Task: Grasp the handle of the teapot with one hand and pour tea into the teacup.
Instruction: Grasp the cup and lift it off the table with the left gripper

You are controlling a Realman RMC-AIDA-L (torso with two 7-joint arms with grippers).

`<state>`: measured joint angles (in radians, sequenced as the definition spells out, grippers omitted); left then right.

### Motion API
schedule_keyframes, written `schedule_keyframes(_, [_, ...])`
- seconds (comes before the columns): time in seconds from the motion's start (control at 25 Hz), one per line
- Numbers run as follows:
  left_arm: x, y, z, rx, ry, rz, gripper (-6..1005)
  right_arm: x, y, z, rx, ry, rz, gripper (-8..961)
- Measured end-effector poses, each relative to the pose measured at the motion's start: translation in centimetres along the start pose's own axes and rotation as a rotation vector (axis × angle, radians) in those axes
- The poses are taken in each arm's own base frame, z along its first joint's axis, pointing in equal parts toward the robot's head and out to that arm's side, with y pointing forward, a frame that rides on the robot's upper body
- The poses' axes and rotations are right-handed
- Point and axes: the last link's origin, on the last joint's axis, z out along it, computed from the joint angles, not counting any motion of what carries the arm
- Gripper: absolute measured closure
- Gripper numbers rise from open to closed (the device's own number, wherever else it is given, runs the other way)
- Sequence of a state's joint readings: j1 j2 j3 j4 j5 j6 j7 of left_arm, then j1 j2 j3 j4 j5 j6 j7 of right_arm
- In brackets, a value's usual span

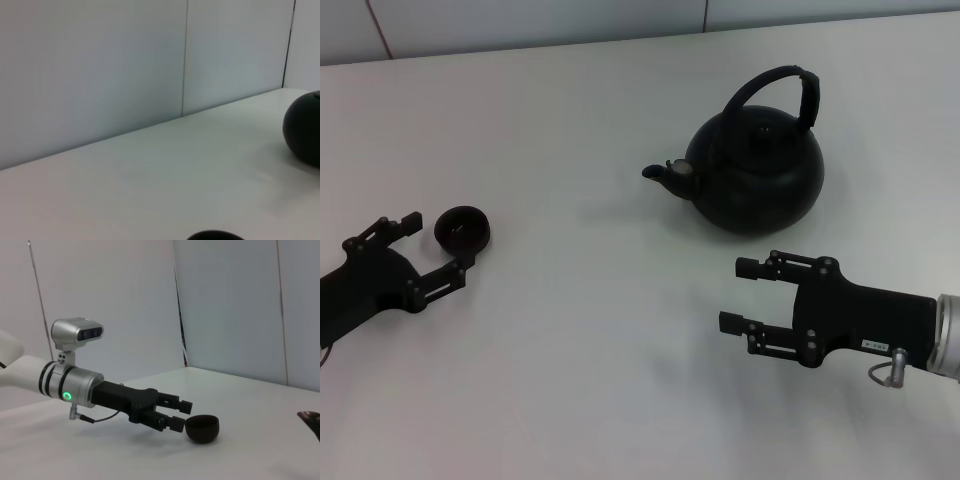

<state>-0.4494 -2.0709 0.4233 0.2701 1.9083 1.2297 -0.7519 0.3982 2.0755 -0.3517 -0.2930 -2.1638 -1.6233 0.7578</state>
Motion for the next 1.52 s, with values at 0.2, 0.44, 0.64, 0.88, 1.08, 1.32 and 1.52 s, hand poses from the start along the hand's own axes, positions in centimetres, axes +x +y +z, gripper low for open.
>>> schedule_keyframes(0.2, [0.4,0.0,0.9,-0.004,-0.005,0.011,138,-0.2,-0.2,0.1,0.000,-0.005,-0.004,267])
schedule_keyframes(0.44, [0.7,-0.2,1.9,0.000,-0.021,0.020,142,-0.4,-0.3,0.2,-0.001,-0.013,-0.007,266])
schedule_keyframes(0.64, [0.7,-0.2,2.4,0.003,-0.034,0.027,145,-0.4,-0.2,0.2,-0.003,-0.016,-0.007,267])
schedule_keyframes(0.88, [0.7,0.0,2.9,-0.001,-0.043,0.042,148,-0.5,-0.2,0.2,-0.004,-0.017,-0.005,266])
schedule_keyframes(1.08, [0.6,0.0,3.2,0.004,-0.057,0.041,152,-0.6,-0.3,0.1,-0.006,-0.018,-0.005,267])
schedule_keyframes(1.32, [0.6,0.0,3.2,0.004,-0.058,0.042,155,-0.6,-0.2,0.1,-0.008,-0.022,-0.004,266])
schedule_keyframes(1.52, [0.6,0.0,3.2,0.005,-0.059,0.042,158,-0.6,-0.2,0.0,-0.008,-0.021,-0.003,267])
